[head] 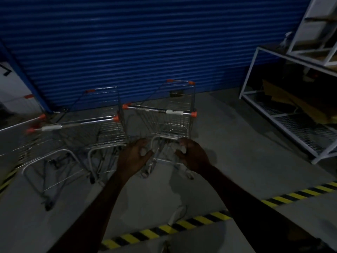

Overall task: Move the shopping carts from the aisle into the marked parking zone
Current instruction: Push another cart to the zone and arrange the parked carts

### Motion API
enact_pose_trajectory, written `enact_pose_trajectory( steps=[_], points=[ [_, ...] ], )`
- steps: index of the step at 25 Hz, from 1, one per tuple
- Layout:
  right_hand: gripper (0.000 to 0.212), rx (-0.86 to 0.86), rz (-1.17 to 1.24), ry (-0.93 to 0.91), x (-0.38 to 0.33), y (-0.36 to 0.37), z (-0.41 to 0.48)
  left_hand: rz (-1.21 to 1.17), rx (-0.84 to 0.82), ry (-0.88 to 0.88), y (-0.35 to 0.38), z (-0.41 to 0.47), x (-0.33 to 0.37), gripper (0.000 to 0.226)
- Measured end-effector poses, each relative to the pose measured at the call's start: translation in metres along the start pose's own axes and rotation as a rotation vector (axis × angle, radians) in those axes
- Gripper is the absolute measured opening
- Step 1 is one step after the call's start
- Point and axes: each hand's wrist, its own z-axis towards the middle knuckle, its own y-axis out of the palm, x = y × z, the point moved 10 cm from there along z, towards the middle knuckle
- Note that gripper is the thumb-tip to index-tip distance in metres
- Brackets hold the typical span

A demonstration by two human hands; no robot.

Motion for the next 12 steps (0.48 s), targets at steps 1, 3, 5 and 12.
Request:
enact_pose_trajectory(
  steps=[1, 3, 5, 12],
  points=[
    [0.058, 0.038, 0.032, 0.017, -0.004, 0.001, -0.01, 0.025, 0.016, -0.003, -0.009, -0.015, -0.002, 0.043],
    [0.053, 0.114, 0.072, -0.008, -0.018, 0.006, -0.029, 0.043, 0.014, -0.028, -0.027, -0.042, -0.012, 0.042],
    [0.048, 0.106, 0.085, -0.048, -0.039, 0.013, -0.045, 0.051, -0.009, -0.053, -0.043, -0.059, -0.021, 0.046],
    [0.055, 0.054, 0.045, -0.074, -0.101, 0.047, -0.092, 0.028, 0.084, -0.114, -0.122, -0.128, -0.027, 0.046]
  ],
)
